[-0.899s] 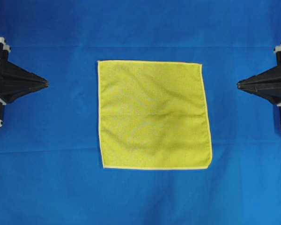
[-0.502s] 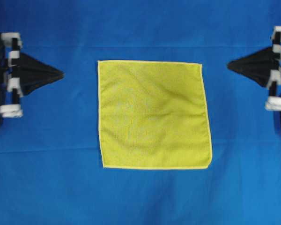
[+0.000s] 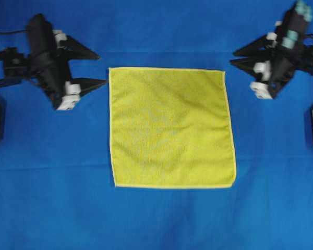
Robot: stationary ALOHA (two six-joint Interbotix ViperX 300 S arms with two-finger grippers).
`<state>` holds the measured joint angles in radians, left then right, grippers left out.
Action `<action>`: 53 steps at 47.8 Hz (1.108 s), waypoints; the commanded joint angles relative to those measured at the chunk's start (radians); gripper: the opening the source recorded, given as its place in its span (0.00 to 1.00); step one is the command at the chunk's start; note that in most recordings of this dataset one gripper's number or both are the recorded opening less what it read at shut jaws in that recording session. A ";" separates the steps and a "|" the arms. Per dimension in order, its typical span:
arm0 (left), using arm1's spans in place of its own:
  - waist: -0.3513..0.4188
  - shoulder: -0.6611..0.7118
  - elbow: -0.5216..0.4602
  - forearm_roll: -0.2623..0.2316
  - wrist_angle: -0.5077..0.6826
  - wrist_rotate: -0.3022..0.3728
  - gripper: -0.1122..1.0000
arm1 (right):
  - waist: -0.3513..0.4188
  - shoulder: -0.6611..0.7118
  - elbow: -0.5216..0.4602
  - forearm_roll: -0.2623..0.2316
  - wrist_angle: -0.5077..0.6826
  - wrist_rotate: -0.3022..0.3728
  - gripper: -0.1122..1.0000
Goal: Fold the yellow towel.
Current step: 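Move both grippers to the towel's far corners and grasp them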
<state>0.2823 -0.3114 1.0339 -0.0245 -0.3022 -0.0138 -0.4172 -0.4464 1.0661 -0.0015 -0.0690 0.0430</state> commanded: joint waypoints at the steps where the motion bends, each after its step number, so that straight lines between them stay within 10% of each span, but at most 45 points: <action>1: 0.021 0.080 -0.052 0.000 -0.023 0.011 0.86 | -0.028 0.074 -0.046 -0.015 -0.005 -0.005 0.59; 43: 0.143 0.474 -0.149 -0.002 -0.074 0.023 0.82 | -0.071 0.451 -0.098 -0.026 -0.054 0.006 0.57; 53: 0.132 0.471 -0.146 0.000 -0.038 0.025 0.55 | -0.054 0.463 -0.109 -0.028 -0.028 0.002 0.24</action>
<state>0.4203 0.1703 0.8974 -0.0245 -0.3497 0.0107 -0.4725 0.0199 0.9679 -0.0307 -0.1089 0.0460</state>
